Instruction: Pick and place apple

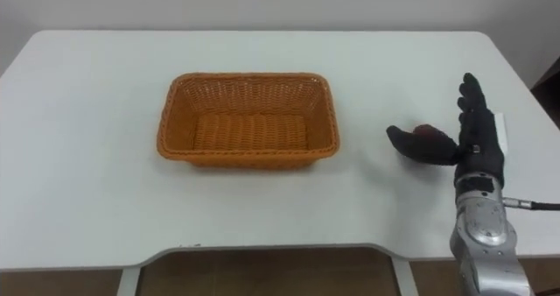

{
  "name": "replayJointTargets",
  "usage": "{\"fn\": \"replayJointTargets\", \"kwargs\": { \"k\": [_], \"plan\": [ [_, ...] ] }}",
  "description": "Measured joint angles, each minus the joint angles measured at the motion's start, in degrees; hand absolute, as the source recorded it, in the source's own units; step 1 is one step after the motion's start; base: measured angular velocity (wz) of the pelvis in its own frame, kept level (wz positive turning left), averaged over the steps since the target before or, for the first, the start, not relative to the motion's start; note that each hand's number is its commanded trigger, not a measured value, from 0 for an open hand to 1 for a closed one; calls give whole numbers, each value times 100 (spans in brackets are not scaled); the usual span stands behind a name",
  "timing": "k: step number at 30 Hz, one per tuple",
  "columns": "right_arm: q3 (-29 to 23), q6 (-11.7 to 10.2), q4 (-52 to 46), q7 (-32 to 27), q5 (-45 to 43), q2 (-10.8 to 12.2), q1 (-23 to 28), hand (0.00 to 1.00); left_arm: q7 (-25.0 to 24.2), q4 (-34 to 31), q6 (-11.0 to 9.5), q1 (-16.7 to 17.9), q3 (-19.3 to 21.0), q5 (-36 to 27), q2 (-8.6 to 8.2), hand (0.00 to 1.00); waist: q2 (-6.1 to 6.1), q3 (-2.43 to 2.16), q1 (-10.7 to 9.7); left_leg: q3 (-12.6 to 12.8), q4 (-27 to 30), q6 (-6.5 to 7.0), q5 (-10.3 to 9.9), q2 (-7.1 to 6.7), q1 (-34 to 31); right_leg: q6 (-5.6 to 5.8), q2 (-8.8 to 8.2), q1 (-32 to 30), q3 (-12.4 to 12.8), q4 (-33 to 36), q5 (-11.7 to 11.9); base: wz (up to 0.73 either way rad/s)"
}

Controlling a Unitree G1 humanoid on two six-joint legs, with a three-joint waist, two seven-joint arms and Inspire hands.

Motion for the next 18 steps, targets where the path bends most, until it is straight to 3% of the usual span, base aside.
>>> {"fn": "replayJointTargets", "kwargs": {
  "k": [2,18],
  "plan": [
    [2,95,179,97,-17,-7,-59,0,-1,0,1,-14,-5,0,0,0,-6,2,0,-25,2,-2,2,-1,-15,0,2,-1,-45,6,0,5],
    [162,125,1404,125,-21,-135,-414,0,-59,10,27,-9,-5,-12,107,0,-72,-18,129,-86,10,-4,3,-7,24,0,-10,108,-220,1,0,2]
  ]
}}
